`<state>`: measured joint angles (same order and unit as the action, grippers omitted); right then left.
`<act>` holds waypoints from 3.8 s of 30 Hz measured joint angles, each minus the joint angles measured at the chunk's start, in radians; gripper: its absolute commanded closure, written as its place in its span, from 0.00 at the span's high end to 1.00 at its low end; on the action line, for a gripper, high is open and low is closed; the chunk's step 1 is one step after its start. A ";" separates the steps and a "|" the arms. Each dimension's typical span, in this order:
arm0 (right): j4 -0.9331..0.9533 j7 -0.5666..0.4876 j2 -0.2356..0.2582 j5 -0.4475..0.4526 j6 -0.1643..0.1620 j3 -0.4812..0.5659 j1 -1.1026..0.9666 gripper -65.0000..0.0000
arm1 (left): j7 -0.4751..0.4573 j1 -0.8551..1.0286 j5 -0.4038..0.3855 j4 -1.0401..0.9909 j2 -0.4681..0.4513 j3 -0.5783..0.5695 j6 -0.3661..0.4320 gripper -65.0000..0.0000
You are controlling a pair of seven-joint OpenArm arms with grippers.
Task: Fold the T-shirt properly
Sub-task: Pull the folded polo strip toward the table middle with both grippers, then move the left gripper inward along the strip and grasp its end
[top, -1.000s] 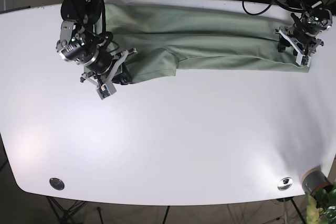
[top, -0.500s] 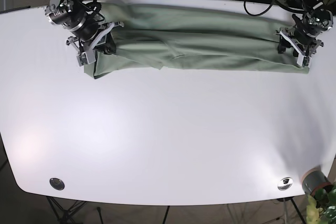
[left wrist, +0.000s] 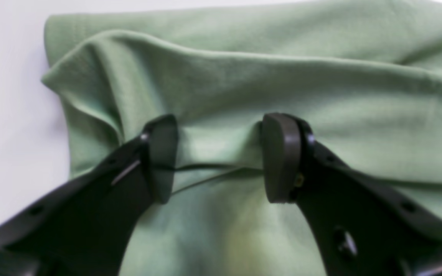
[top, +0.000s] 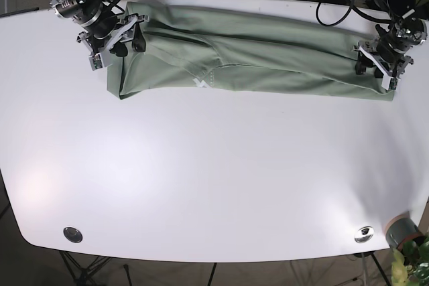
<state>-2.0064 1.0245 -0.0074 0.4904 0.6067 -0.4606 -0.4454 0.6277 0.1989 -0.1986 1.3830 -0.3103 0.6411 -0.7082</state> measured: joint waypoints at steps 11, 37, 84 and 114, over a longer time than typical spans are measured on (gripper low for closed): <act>-0.005 -0.009 0.054 0.035 -0.002 0.237 0.060 0.55 | 0.000 0.000 0.000 0.001 0.000 -0.002 0.000 0.49; 0.415 -0.293 -0.051 -0.414 -0.017 0.232 0.335 0.54 | 0.009 -0.097 0.034 -0.037 0.022 -0.039 0.011 0.49; 0.555 -0.235 0.030 -0.405 -0.049 0.144 0.510 0.54 | 0.145 -0.349 -0.123 -0.272 0.042 0.090 0.056 0.76; 0.554 -0.246 0.030 -0.388 -0.048 0.145 0.497 0.54 | 0.195 -0.167 -0.099 0.211 0.156 -0.148 0.015 0.08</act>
<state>-1.4525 0.7780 0.0223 0.1020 0.5583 -0.3161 0.0513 0.8223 0.0315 -0.2974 1.5940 -0.1539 0.4934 -0.6933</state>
